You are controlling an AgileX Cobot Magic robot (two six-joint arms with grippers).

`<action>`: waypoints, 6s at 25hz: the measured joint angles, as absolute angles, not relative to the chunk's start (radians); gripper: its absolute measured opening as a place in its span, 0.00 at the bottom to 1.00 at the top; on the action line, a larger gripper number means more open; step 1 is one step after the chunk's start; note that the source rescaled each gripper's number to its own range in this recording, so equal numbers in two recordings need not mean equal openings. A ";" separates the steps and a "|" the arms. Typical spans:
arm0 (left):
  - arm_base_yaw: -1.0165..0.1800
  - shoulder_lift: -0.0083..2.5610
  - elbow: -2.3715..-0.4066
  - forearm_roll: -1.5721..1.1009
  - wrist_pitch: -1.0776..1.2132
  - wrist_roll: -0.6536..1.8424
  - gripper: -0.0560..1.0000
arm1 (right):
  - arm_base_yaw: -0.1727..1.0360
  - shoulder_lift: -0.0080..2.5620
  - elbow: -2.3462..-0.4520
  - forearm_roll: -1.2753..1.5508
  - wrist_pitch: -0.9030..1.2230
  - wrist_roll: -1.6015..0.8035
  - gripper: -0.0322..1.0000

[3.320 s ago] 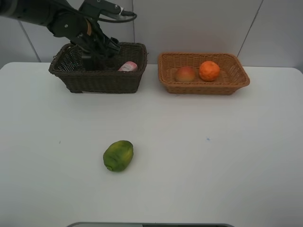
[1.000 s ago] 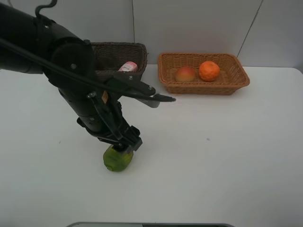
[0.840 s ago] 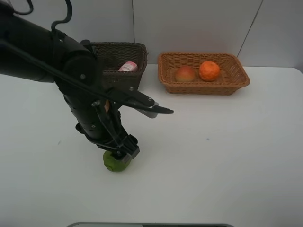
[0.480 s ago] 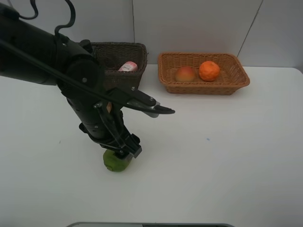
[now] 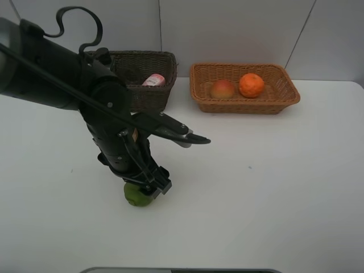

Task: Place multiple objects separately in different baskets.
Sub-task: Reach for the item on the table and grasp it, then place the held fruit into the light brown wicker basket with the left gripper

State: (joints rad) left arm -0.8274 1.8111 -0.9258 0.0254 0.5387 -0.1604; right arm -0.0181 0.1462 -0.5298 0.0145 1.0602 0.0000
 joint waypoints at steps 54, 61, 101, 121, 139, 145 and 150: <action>-0.827 1.902 -0.926 -0.013 0.511 -0.160 1.00 | -0.018 0.146 -0.530 0.015 1.060 0.000 1.00; -0.827 1.902 -0.926 -0.013 0.513 -0.160 0.85 | -0.018 0.146 -0.530 0.015 1.060 0.000 1.00; -0.827 1.772 -0.926 -0.019 0.538 -0.161 0.77 | -0.018 0.146 -0.530 0.015 1.060 0.000 1.00; -0.808 1.837 -1.482 0.114 0.589 -0.161 0.77 | -0.018 0.146 -0.530 0.015 1.060 0.000 1.00; -0.707 2.202 -1.764 0.122 0.242 -0.161 0.77 | -0.018 0.146 -0.530 0.015 1.060 0.000 1.00; -0.696 2.300 -1.764 0.122 0.038 -0.161 0.77 | -0.018 0.146 -0.530 0.015 1.060 0.000 1.00; -0.696 2.348 -1.764 0.122 -0.013 -0.161 0.77 | -0.018 0.146 -0.530 0.015 1.060 0.000 1.00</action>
State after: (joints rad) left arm -0.6961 2.3483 -1.7640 0.1219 -0.0135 -0.1606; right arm -0.0181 0.1462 -0.5298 0.0145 1.0602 0.0000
